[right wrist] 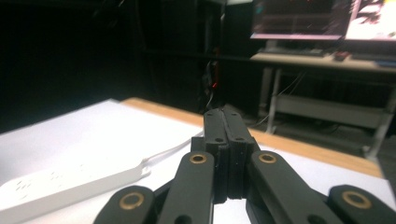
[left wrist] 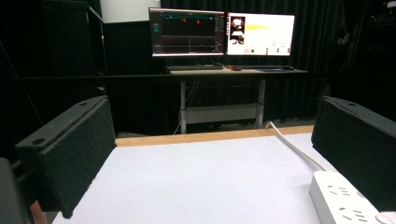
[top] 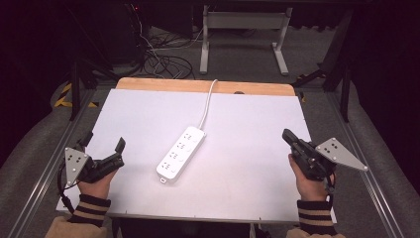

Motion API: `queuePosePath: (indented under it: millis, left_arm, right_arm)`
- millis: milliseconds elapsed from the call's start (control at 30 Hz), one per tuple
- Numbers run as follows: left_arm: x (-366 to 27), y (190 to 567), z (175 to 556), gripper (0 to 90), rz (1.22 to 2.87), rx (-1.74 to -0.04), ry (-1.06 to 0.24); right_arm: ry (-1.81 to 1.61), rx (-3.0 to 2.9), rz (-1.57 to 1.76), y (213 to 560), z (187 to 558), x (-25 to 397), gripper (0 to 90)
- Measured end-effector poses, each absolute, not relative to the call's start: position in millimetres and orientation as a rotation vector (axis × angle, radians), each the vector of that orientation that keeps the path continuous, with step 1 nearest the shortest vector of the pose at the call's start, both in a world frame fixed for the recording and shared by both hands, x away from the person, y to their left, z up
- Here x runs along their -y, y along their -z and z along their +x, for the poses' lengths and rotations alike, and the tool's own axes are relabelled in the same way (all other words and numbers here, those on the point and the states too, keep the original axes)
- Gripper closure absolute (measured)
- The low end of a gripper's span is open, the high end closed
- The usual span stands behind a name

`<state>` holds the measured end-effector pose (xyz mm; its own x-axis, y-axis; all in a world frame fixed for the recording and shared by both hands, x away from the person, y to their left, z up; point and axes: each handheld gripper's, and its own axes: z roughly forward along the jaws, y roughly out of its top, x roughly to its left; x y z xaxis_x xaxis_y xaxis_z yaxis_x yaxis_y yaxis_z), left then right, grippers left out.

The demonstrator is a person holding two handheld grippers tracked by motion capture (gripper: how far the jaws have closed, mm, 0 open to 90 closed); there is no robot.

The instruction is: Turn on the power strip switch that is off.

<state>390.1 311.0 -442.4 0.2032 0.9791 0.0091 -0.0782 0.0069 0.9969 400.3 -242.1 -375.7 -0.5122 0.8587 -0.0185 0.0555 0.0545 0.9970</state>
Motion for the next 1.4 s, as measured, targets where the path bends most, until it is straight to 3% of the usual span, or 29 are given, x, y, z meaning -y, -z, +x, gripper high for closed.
queuePosePath:
  millis: [600,900,1200,1400]
  left_arm:
    - [-306.6,443.5,393.4,0.5,1.266,-0.994,-1.092]
    - [-305.8,443.8,394.3,0.5,1.277,-0.988,-1.098]
    - [-303.7,443.8,395.0,0.7,1.291,-0.974,-1.092]
    - [-301.9,443.9,396.1,0.7,1.3,-0.967,-1.09]
  right_arm:
    - [-1.467,-2.011,0.884,364.3,432.4,179.3,90.0]
    - [-1.411,-2.193,0.833,364.0,469.2,123.4,90.0]
    - [-1.269,-2.402,0.778,387.8,501.2,51.0,90.0]
    - [-1.177,-2.454,0.807,407.6,516.7,35.3,90.0]
